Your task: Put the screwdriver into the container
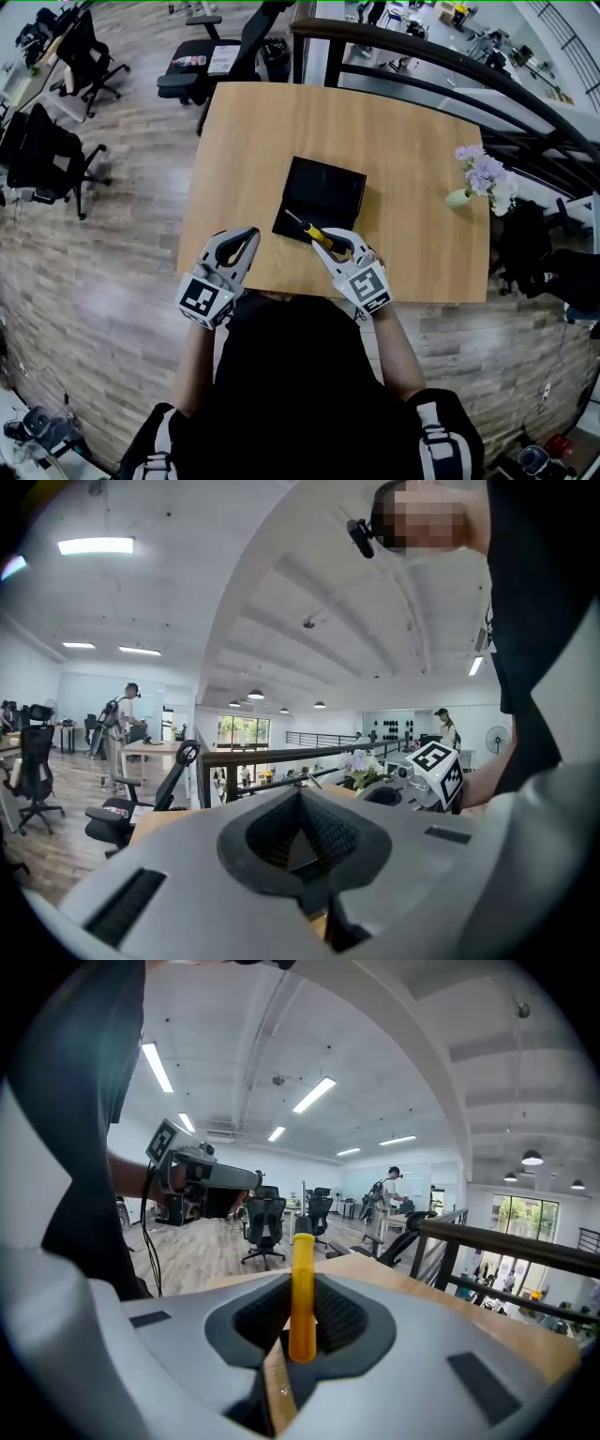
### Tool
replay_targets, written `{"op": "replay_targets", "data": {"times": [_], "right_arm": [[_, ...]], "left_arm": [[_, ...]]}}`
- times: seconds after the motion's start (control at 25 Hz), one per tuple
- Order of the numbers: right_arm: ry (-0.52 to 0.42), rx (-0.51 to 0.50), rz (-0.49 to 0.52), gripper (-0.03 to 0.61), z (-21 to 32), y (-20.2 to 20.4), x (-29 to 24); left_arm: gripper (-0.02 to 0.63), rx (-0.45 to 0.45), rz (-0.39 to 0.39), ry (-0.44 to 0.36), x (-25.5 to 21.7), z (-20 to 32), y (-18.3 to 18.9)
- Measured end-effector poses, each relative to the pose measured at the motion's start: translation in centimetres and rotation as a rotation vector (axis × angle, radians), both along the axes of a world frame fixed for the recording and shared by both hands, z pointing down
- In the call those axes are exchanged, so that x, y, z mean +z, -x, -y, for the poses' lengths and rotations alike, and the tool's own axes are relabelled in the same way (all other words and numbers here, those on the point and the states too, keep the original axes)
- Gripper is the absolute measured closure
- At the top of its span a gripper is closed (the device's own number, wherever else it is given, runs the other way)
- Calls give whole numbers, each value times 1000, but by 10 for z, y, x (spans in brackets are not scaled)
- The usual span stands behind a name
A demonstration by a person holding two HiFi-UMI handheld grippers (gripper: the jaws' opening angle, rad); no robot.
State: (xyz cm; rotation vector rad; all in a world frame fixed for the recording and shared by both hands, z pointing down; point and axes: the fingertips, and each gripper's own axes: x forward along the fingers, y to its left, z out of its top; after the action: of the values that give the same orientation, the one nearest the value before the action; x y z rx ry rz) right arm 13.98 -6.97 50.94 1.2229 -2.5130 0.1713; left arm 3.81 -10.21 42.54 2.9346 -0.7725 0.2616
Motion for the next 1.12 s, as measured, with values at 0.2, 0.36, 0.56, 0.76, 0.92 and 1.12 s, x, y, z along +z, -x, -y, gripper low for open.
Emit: {"op": "replay_targets", "data": {"times": [0.2,0.36,0.56,0.76,0.92,1.12], "right_arm": [[18,-65,5,494,7,-6,11],[33,-102,10,494,9,1,19],[79,-133,8,494,7,-8,44],[101,-118,34,494,9,-10,56],[123,-126,-6,494,14,-4,67],[161,-125,-47,494,17,1,83]], "left_arm": [[592,-82,21,1,2,-6,3],[592,-131,25,3,2,-4,12],[592,-164,43,-3,3,-13,6],[591,-186,59,10,9,-16,13],[592,-178,72,13,8,-8,15],[591,-160,45,22,6,8,14]]}}
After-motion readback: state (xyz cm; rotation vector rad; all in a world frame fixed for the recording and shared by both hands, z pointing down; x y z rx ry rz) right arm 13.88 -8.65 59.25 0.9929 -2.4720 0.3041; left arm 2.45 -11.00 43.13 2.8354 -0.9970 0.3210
